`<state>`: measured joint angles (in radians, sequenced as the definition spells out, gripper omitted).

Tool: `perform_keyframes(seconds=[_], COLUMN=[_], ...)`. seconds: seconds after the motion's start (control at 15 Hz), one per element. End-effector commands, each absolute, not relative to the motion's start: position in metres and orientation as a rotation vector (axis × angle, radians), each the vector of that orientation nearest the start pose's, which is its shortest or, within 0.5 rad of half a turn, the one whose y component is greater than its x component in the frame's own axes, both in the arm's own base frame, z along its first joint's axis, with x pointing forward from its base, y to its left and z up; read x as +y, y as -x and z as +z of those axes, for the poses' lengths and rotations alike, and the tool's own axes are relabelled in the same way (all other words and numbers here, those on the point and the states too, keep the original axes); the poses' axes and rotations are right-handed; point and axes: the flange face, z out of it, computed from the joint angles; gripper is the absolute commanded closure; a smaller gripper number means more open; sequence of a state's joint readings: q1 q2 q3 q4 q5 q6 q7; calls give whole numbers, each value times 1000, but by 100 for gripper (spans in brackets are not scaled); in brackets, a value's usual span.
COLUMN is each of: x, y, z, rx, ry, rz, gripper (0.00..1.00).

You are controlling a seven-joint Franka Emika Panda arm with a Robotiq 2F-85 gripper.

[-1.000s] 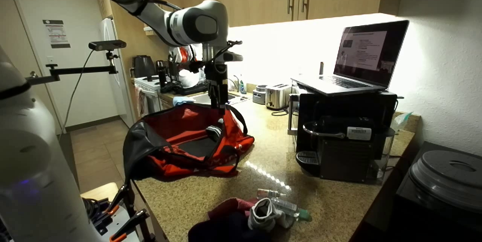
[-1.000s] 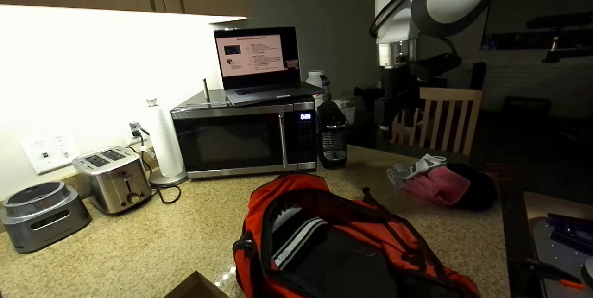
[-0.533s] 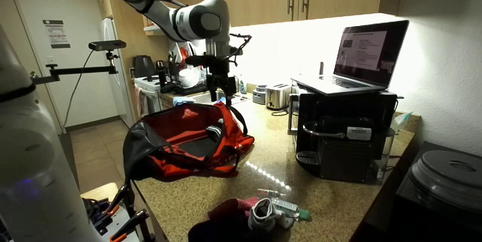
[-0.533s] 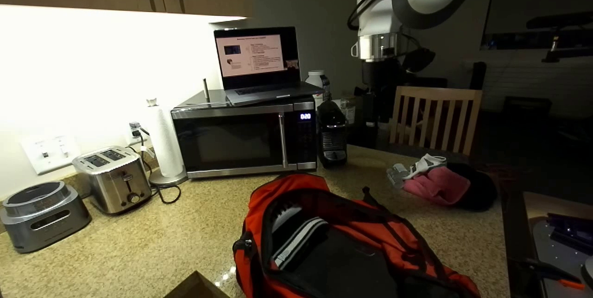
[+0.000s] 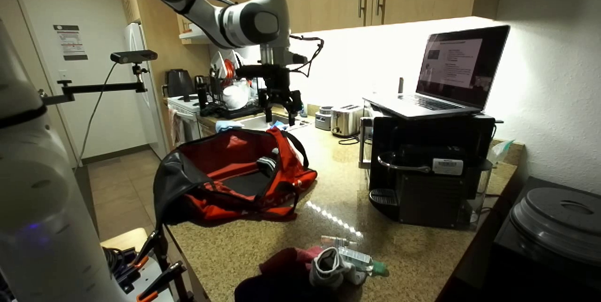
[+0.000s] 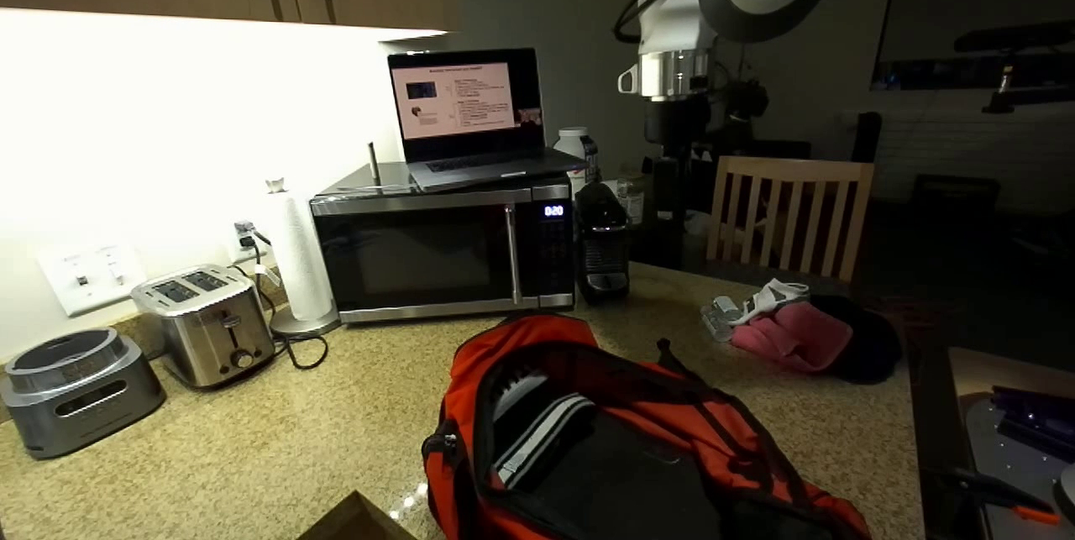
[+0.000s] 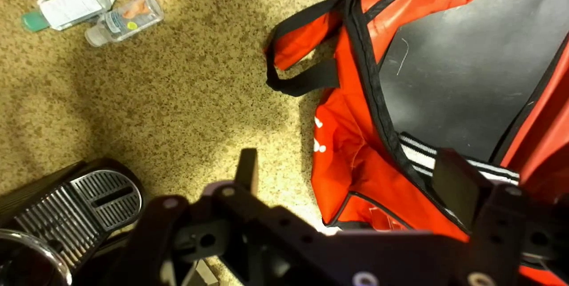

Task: Remove the bottle out of the bag

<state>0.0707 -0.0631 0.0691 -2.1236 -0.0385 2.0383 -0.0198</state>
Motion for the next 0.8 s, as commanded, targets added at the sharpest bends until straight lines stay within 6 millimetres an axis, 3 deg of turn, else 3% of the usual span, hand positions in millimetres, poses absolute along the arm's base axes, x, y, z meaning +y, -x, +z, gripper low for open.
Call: perform_keyframes(seconds=[0.0, 0.2, 0.73], x=[69, 67, 68], y=[-521, -522, -524], z=[442, 445, 441], rx=[-336, -258, -280], ry=[3150, 3163, 3167], rz=[-11, -34, -3], gripper=[0, 0, 0])
